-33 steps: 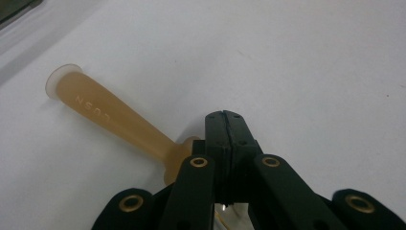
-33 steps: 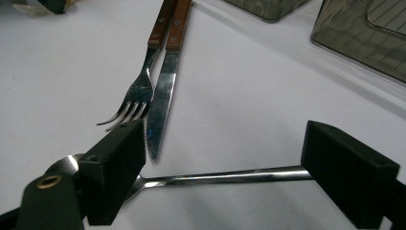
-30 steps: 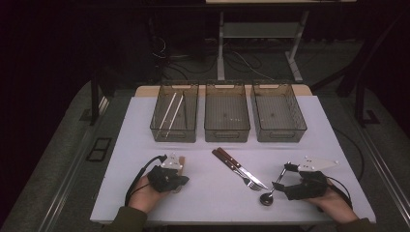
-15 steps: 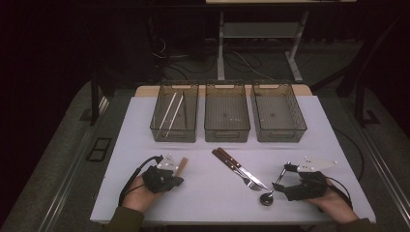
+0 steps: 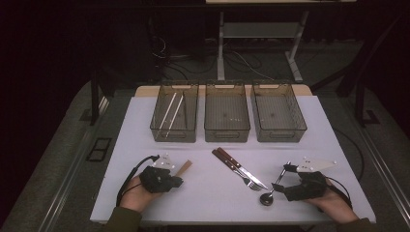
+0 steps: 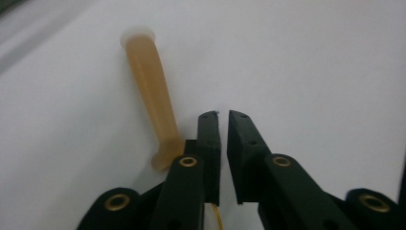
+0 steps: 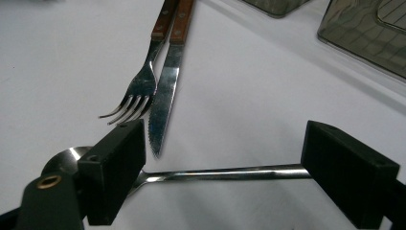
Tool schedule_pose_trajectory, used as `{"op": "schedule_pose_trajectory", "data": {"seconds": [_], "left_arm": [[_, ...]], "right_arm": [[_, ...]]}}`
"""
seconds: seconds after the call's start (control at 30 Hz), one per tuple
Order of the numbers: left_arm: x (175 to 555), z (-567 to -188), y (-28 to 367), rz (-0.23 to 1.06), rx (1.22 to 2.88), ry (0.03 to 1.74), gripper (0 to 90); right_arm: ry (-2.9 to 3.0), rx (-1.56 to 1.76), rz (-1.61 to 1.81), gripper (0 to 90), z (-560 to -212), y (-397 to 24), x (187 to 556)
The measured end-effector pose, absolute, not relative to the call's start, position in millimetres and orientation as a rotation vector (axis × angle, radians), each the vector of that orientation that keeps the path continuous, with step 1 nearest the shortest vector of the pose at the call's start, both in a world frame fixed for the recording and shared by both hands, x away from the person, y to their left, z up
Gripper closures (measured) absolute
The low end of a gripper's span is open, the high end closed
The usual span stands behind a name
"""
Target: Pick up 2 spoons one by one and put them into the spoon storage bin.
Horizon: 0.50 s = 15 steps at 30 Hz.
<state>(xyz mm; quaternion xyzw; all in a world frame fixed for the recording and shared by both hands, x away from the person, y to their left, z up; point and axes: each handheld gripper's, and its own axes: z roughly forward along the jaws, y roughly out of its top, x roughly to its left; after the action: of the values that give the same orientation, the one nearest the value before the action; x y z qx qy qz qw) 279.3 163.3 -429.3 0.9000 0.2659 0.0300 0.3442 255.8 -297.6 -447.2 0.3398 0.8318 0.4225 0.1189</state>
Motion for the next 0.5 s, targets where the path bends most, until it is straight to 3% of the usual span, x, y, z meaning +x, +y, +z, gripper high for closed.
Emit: {"op": "schedule_pose_trajectory", "data": {"seconds": [0.37,0.5], "left_arm": [[299,-420,160,0.157,2.199,0.78,59.0],[313,-425,153,0.162,2.217,0.812,55.3]], "right_arm": [[2.448,0.983,1.226,15.3,-449,-295,257],[2.453,0.987,1.22,15.3,-450,-294,257]]}}
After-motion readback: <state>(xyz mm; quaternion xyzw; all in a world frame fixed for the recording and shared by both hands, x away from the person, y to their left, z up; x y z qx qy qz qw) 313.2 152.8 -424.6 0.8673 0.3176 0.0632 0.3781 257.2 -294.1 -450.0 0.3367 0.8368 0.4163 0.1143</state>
